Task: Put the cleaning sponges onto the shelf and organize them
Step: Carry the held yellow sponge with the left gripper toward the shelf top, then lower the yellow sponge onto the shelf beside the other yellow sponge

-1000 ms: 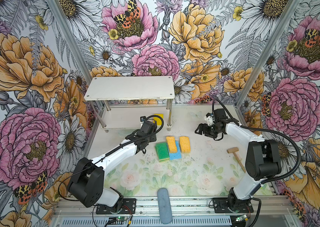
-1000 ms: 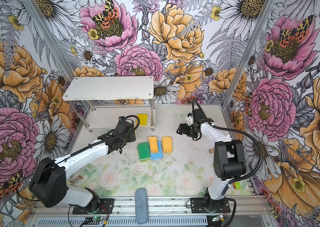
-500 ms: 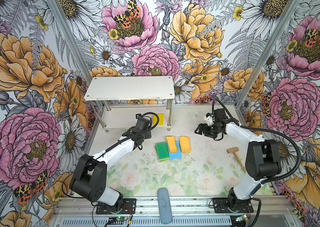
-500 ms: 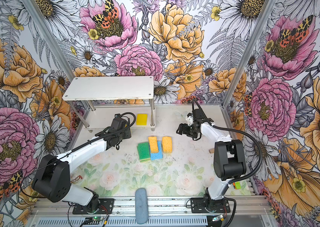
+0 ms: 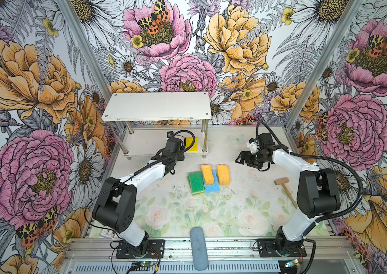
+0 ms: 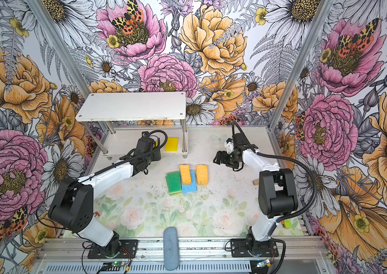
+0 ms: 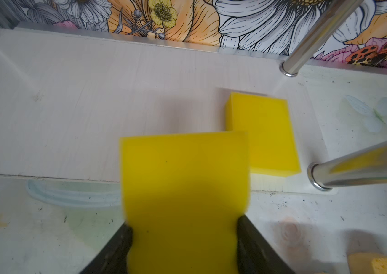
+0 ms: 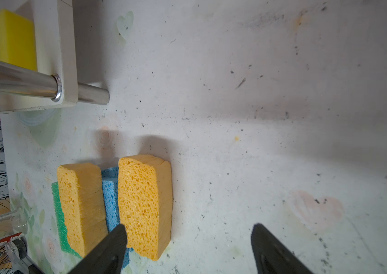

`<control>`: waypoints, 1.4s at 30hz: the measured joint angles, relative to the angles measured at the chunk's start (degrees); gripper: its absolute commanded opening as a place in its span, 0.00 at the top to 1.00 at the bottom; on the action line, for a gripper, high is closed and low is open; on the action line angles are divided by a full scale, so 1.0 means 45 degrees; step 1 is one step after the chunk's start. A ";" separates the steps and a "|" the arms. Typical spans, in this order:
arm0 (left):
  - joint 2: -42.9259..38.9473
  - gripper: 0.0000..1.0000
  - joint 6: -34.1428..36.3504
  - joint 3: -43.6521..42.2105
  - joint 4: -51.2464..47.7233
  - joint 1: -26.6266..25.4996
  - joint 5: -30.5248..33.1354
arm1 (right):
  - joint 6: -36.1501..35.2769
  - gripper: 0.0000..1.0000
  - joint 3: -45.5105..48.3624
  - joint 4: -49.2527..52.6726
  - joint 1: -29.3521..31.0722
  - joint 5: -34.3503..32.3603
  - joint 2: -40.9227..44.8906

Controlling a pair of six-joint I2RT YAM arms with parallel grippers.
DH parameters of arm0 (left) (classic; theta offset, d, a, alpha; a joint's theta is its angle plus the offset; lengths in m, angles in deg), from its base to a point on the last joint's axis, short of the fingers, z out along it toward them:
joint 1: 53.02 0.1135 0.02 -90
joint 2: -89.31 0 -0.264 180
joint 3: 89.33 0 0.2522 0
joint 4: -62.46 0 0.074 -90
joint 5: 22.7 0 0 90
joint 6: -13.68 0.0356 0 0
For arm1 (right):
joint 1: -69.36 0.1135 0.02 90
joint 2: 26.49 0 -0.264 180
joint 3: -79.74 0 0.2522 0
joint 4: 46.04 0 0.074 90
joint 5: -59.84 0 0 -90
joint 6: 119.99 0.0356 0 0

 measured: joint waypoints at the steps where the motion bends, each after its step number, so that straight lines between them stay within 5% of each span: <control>1: 0.0155 0.39 0.0053 0.0112 0.0039 0.0053 0.0000 | 0.0000 0.16 0.0029 -0.0010 0.0000 0.0000 0.0019; 42: 0.3347 0.38 0.0661 0.3045 -0.1258 0.0937 -0.0816 | 0.0000 0.16 0.0452 -0.0243 0.0000 -0.0010 0.0282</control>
